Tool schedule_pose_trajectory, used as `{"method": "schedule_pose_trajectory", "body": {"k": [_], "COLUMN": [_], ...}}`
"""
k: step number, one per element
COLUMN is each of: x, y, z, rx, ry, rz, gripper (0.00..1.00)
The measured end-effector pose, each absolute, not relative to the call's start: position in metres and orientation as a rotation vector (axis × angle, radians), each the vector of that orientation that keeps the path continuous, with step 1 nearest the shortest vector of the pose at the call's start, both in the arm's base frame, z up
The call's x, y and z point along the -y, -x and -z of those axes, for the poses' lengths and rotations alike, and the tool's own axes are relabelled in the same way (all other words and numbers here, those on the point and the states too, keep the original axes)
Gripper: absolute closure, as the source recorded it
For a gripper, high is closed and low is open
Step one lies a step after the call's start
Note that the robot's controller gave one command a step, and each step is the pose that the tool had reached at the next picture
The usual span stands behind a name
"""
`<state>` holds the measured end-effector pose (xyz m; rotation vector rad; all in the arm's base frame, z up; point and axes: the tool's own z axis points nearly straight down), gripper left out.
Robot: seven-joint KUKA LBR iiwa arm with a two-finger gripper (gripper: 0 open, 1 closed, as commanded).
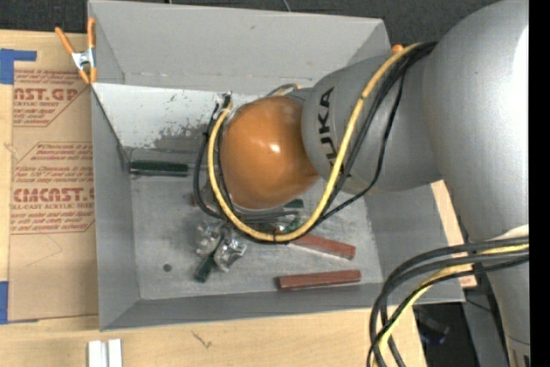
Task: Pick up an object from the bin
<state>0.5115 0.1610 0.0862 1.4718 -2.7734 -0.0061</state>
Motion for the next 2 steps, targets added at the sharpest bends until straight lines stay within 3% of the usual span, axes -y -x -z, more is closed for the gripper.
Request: {"method": "schedule_pose_trajectory", "body": {"k": [2], "x": [-0.161], "y": [-0.513], "z": [-0.121], "rx": [2.779], "ry": [-1.473], "rz": [0.001], "gripper": [1.00]}}
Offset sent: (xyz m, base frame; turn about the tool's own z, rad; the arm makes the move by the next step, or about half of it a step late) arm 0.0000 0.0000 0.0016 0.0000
